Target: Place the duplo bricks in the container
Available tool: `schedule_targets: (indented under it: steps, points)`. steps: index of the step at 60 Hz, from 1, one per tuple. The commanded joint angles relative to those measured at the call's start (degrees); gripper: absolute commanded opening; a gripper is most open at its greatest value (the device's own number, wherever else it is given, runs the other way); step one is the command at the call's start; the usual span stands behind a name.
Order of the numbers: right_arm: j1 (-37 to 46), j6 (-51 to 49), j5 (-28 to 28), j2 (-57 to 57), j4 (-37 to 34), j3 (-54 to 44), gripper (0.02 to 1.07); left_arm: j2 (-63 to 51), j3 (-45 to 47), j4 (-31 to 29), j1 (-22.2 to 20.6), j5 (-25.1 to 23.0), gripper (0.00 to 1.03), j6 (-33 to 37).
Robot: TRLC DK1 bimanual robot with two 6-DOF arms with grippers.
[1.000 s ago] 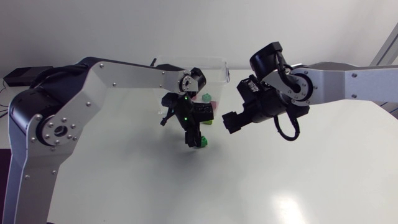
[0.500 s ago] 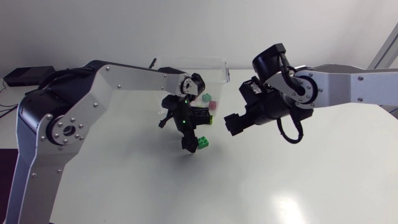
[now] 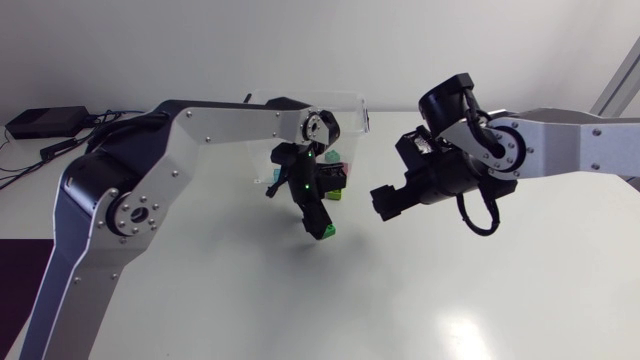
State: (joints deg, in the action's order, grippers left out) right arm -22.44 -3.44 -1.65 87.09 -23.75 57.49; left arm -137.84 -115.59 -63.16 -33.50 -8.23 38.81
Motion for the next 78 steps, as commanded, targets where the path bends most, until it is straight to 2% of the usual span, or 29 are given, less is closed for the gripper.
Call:
schedule_targets:
  steps: [1,16,35,41,48,52,63,78]
  points:
    - [0.6,-1.0,-0.1,-1.3,0.2,-1.5,1.02,-1.6,-1.7,-0.8,-1.1,0.3,0.80,-2.4]
    - [1.7,-1.7,-0.5,-2.7,0.2,-2.2,1.02,-2.8,-3.9,-1.4,-2.0,0.3,0.80,-6.6]
    - [2.4,-2.0,-1.2,-3.9,0.1,-3.1,1.02,-9.0,-14.7,-9.4,-2.4,0.5,0.77,-9.1]
    - [3.0,-2.1,-1.3,-4.3,0.1,-3.4,1.02,-11.1,-16.9,-11.4,-2.9,1.6,0.60,-9.8]
    - [3.5,-2.5,-1.6,-4.5,0.1,-3.7,1.02,-12.0,-17.0,-11.6,-2.8,2.3,0.47,-10.1]
    - [3.5,-2.7,-1.6,-4.5,0.0,-3.8,1.02,-12.2,-16.7,-11.2,-2.7,2.3,0.27,-10.1]
    - [3.5,-2.9,-1.7,-4.5,0.0,-3.8,1.02,-9.7,-13.9,-9.3,-3.1,2.3,0.24,-10.6]
    - [3.1,-2.4,-1.7,-4.6,-0.2,-3.4,1.02,2.3,-6.1,-7.6,-2.9,1.2,0.23,-12.1]
